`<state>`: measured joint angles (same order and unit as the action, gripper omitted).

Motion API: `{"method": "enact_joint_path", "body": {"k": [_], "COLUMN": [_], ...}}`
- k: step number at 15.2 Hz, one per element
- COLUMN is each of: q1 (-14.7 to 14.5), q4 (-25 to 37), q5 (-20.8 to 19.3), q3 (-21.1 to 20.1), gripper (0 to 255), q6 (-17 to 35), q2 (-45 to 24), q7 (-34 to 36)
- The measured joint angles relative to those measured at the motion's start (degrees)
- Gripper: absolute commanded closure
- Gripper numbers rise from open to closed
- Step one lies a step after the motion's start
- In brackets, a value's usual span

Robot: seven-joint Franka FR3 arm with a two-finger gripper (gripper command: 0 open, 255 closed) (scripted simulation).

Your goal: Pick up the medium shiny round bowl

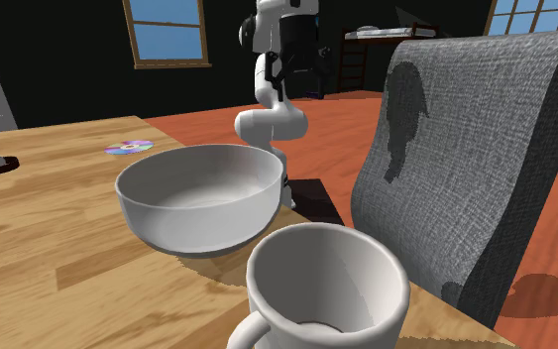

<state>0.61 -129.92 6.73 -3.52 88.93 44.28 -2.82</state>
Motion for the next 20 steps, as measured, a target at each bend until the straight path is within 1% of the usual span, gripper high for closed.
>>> {"method": "enact_joint_path", "body": {"k": [1,3,7,8,12,13,15,18,19,20], "q1": [0.0,0.2,1.0,1.2,2.0,2.2,2.4,2.8,2.9,2.9], "q4": [0.0,1.4,5.9,8.2,14.1,16.6,19.3,26.4,28.2,31.4], "q5": [0.0,-0.6,-2.3,-2.8,-4.7,-5.2,-6.1,-7.6,-8.0,-8.5], "q3": [0.0,0.0,0.1,0.1,0.3,0.4,0.4,0.5,0.5,0.4], "gripper": [0,0,0,0,0,0,0,0,0,0], "q6": [0.0,1.0,4.3,4.7,7.1,7.1,8.3,8.9,8.7,8.0], "q2": [0.0,-2.4,-10.1,-12.7,-20.9,-23.4,-27.1,-34.7,-36.1,-38.6], "q7": [0.0,-0.3,-1.3,-1.5,-2.5,-2.7,-3.0,-3.3,-3.5,-3.4]}}
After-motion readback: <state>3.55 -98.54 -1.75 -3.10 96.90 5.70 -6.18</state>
